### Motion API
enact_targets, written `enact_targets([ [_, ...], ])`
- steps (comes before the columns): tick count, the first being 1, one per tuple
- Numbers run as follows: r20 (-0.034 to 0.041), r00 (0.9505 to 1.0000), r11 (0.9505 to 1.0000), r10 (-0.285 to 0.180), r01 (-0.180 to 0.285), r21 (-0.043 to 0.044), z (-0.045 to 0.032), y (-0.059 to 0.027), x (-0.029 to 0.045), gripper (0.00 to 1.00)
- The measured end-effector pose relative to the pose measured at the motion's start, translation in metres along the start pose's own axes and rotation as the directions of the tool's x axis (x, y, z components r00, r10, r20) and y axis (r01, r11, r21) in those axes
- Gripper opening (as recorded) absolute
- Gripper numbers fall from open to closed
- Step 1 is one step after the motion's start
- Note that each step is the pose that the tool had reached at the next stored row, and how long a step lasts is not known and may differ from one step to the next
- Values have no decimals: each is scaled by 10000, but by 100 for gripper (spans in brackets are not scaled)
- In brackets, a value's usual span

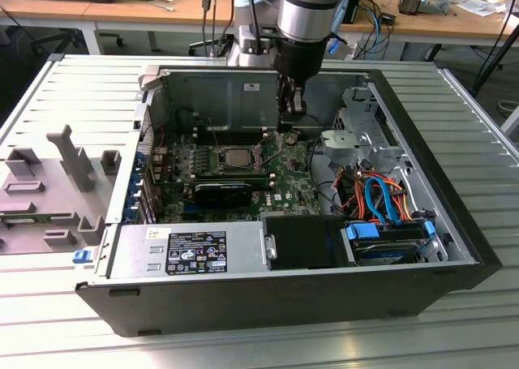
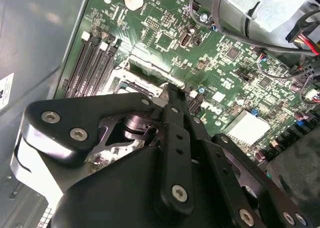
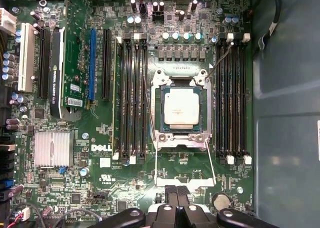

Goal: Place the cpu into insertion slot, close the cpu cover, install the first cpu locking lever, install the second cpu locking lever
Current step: 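Close the cpu cover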

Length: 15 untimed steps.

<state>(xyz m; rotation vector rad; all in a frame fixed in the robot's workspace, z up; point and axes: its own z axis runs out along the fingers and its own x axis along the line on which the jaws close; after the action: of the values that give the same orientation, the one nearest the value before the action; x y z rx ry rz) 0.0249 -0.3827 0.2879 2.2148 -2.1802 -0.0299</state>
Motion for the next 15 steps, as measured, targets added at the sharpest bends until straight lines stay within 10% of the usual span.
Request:
enact_targets([
  [15, -2, 10000, 10000, 0, 0, -1, 62, -69, 0, 11],
])
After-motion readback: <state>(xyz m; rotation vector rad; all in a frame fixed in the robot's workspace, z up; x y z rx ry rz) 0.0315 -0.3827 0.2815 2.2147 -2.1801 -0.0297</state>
